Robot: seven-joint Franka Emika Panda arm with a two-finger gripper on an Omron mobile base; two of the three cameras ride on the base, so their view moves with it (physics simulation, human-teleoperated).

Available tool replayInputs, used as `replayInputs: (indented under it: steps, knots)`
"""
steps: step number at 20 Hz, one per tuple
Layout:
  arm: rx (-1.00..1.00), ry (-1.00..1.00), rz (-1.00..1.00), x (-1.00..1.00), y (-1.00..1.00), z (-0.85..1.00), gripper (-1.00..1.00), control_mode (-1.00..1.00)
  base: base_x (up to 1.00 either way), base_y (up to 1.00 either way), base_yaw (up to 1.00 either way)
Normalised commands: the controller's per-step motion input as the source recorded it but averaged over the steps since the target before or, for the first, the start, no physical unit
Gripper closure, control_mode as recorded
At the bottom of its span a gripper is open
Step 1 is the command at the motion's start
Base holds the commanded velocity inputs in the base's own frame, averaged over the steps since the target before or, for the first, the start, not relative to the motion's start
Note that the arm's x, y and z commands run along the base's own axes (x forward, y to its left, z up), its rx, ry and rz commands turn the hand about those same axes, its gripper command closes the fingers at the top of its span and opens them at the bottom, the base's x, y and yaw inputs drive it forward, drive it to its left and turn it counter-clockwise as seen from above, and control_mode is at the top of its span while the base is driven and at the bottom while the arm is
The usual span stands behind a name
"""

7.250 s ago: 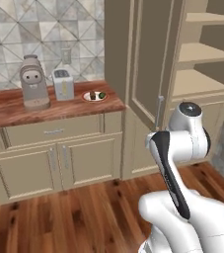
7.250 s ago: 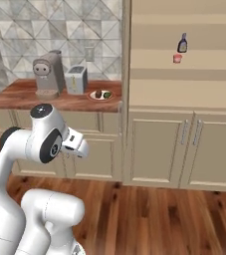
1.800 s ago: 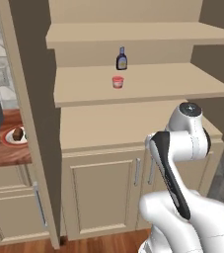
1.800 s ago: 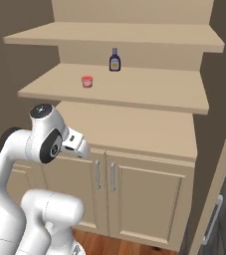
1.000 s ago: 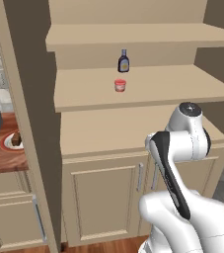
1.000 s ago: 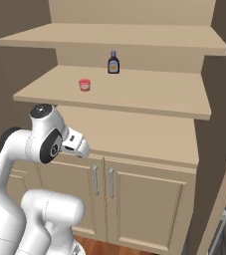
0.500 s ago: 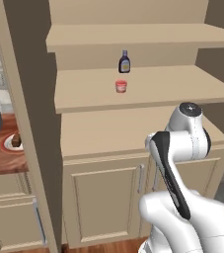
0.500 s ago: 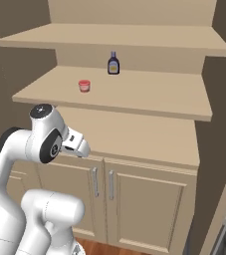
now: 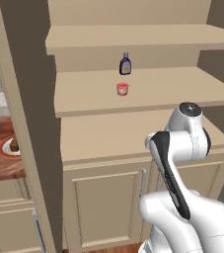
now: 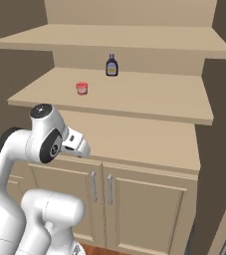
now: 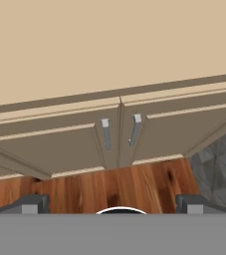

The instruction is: Pick the avocado and bread from the counter and place them on the plate. Then pick the jam from the cabinet and place it next to the plate. Lastly close the cabinet door.

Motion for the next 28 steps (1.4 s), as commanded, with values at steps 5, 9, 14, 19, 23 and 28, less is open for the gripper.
replayInputs:
  steps: [5, 9, 14, 19, 23, 28]
  knots:
    - [0.0, 0.0, 0.0, 0.0, 0.0, 0.0, -1.0, 1.0, 0.28, 0.32, -0.05]
    - [0.0, 0.0, 0.0, 0.0, 0.0, 0.0, -1.0, 1.0, 0.27, 0.34, -0.07]
    - [0.0, 0.0, 0.0, 0.0, 0.0, 0.0, -1.0, 1.0, 0.28, 0.27, -0.07]
    - [0.0, 0.0, 0.0, 0.0, 0.0, 0.0, -1.0, 1.0, 0.34, 0.18, -0.05]
    - [0.0, 0.0, 0.0, 0.0, 0.0, 0.0, -1.0, 1.0, 0.34, 0.18, -0.04]
    - [0.0, 0.0, 0.0, 0.0, 0.0, 0.0, -1.0, 1.0, 0.31, 0.17, -0.03]
